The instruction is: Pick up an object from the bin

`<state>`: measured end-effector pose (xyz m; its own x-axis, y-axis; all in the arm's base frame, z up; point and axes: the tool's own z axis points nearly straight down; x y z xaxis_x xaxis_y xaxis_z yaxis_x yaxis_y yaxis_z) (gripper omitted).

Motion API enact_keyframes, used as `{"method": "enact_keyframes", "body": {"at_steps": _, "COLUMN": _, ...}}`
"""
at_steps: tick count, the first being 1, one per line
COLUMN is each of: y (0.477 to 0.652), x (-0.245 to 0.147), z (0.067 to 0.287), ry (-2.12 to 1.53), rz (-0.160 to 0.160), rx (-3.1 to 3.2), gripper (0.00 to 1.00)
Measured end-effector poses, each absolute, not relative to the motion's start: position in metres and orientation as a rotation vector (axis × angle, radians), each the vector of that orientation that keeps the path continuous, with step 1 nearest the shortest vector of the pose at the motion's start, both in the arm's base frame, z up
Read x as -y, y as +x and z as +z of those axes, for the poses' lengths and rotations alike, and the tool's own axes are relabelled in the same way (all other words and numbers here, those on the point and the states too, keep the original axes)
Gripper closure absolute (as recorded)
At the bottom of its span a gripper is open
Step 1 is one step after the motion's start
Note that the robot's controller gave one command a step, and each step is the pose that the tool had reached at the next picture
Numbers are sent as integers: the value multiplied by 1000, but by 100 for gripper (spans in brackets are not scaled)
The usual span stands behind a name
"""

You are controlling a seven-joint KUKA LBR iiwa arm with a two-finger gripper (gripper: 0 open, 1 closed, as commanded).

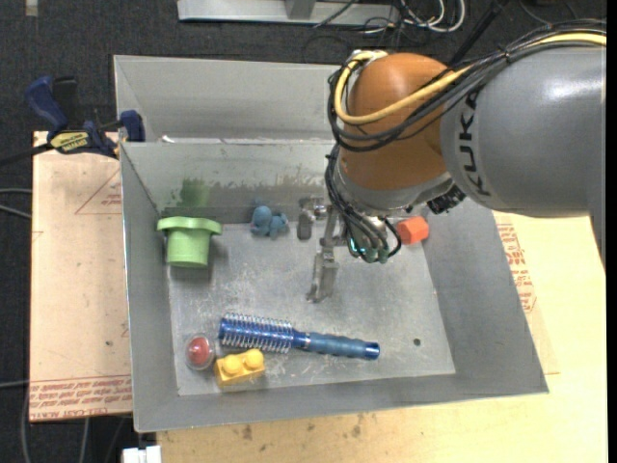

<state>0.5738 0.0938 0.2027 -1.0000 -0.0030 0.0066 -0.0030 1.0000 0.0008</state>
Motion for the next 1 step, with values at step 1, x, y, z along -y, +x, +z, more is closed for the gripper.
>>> {"method": "enact_keyframes", "body": {"at_steps": 1, "y": 528, "x": -138, "z": 135, "ry": 159, "rz": -2, "rx": 3129, "gripper": 0}}
